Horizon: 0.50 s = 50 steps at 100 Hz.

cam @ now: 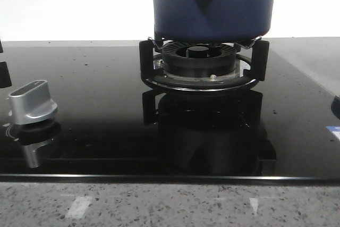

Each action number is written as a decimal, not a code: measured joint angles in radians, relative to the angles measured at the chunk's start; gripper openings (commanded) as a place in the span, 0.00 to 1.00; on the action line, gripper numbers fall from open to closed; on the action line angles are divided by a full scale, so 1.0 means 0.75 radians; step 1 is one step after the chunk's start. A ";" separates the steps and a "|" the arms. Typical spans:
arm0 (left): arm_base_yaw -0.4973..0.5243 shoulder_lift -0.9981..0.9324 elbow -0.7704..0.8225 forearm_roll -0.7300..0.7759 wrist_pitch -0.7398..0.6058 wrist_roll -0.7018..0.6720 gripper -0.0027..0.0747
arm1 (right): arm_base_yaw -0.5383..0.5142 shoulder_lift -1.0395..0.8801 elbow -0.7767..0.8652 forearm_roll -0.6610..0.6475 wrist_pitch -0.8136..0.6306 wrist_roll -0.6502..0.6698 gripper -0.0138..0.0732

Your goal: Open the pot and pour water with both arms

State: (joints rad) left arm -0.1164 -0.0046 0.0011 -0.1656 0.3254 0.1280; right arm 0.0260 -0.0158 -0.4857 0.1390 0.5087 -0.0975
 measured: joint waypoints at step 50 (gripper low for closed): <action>0.000 0.000 0.000 0.000 0.000 0.000 0.02 | -0.231 0.000 0.472 -0.025 -0.133 0.000 0.08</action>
State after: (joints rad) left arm -0.1164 -0.0046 0.0011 -0.1656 0.3254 0.1280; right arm -0.1469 -0.0158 -0.1316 0.1199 0.4086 -0.0975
